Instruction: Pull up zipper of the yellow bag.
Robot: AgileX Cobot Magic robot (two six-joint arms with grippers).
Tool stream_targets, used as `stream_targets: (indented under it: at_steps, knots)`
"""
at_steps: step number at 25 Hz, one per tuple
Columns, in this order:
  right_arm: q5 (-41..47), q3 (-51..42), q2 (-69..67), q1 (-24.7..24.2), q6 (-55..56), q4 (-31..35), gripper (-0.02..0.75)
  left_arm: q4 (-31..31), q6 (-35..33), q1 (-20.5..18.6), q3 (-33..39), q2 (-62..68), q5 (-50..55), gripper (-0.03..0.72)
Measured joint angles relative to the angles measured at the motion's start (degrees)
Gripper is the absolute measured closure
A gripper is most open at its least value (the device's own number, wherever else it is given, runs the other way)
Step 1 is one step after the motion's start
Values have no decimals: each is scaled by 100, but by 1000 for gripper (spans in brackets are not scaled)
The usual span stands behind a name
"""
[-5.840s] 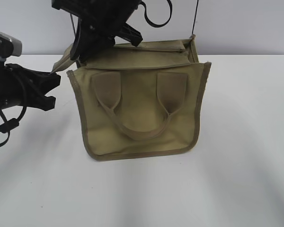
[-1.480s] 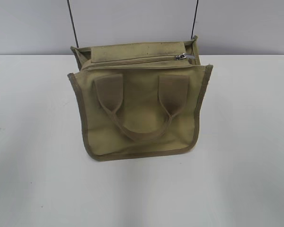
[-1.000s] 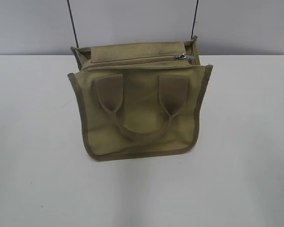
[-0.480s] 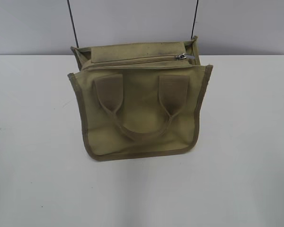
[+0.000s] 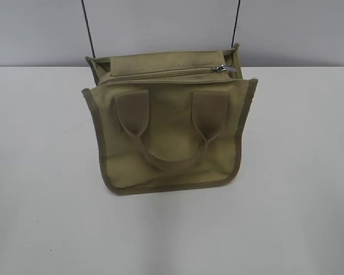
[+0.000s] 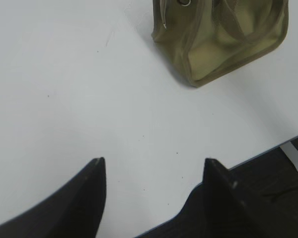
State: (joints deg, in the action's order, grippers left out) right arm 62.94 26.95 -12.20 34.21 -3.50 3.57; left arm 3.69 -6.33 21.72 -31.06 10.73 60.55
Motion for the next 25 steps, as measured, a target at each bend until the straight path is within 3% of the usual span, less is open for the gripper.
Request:
stream_targets:
  at_steps: [10, 14, 22, 25]
  knots:
    - [-13, 0, -5, -47, -5, 26, 153, 13, 0, 0, 0, 0, -10, 230]
    - [-13, 0, -5, -559, -5, 127, 153, 13, 0, -65, 4, -24, -17, 236]
    - [-37, -6, 181, -2525, -5, 506, 153, 7, -16, -1518, 18, -623, -17, 254]
    - [-37, -11, 491, -3027, -5, 565, 153, 11, -16, -1980, 29, -885, -17, 254]
